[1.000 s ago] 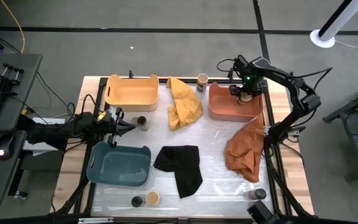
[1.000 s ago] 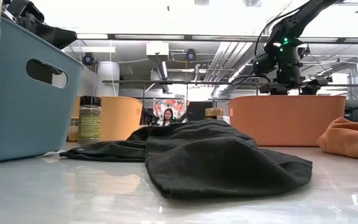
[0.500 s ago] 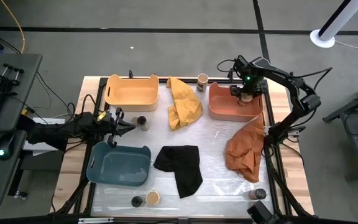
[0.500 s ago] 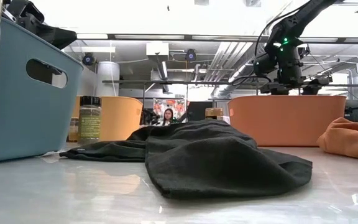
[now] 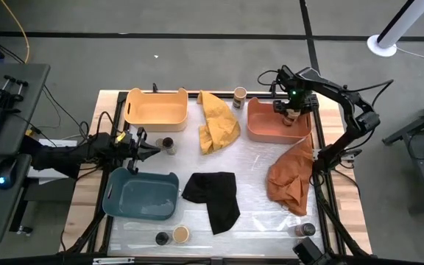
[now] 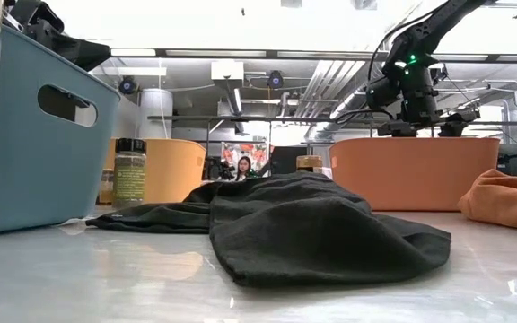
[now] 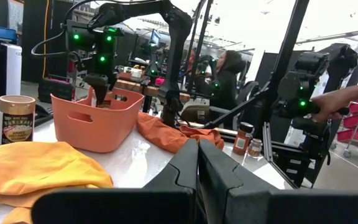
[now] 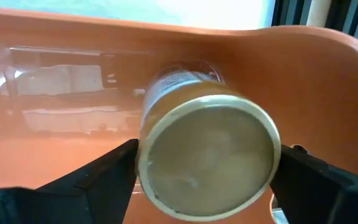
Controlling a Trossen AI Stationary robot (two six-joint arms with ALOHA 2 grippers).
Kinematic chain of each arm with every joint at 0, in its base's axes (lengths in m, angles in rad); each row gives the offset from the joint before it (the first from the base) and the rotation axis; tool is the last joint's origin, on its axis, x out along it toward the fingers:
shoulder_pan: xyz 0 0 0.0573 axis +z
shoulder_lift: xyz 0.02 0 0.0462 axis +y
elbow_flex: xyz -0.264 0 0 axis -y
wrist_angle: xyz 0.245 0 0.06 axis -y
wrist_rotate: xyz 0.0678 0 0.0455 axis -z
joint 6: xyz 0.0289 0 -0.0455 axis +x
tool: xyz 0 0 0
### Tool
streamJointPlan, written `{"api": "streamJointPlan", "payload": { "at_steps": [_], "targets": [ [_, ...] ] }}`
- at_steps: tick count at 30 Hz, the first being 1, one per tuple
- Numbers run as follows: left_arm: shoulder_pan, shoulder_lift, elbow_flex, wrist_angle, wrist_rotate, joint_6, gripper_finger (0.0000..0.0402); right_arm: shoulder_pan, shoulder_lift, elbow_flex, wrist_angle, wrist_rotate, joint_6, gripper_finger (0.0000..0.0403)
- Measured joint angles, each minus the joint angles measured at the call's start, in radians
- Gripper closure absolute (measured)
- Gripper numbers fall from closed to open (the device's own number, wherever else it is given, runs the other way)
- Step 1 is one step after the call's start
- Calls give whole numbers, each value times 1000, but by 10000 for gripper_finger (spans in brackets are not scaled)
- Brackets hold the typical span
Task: Sort spices by type
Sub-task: Put the bottom right gold spice bottle into the orange bin, then put the top gold spice bottle into the orange bin
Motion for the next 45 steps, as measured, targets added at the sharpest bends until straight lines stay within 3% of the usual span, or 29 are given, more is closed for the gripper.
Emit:
{"api": "streamJointPlan", "payload": {
  "at_steps": [4, 16, 24, 29, 33, 36, 39, 45],
  "targets": [
    [0, 0, 0, 0, 0, 0, 401, 0, 0, 0, 0, -2, -17, 52],
    [0, 0, 0, 0, 0, 0, 401, 0, -38, 12, -23, -42, -72, 50],
    [0, 0, 0, 0, 0, 0, 401, 2, -118, 180, -19, -29, -95, 50],
    [0, 0, 0, 0, 0, 0, 401, 33, -142, 294, 117, 46, 44, 50],
    [0, 0, 0, 0, 0, 0, 401, 89, -146, 314, 338, 62, 80, 50],
    [0, 0, 0, 0, 0, 0, 401, 143, -115, 301, 541, 62, 135, 50],
    [0, 0, 0, 0, 0, 0, 401, 178, -35, 301, 688, -44, 149, 50],
    [0, 0, 0, 0, 0, 0, 401, 251, 192, 396, 655, -97, 117, 50]
  ]
}}
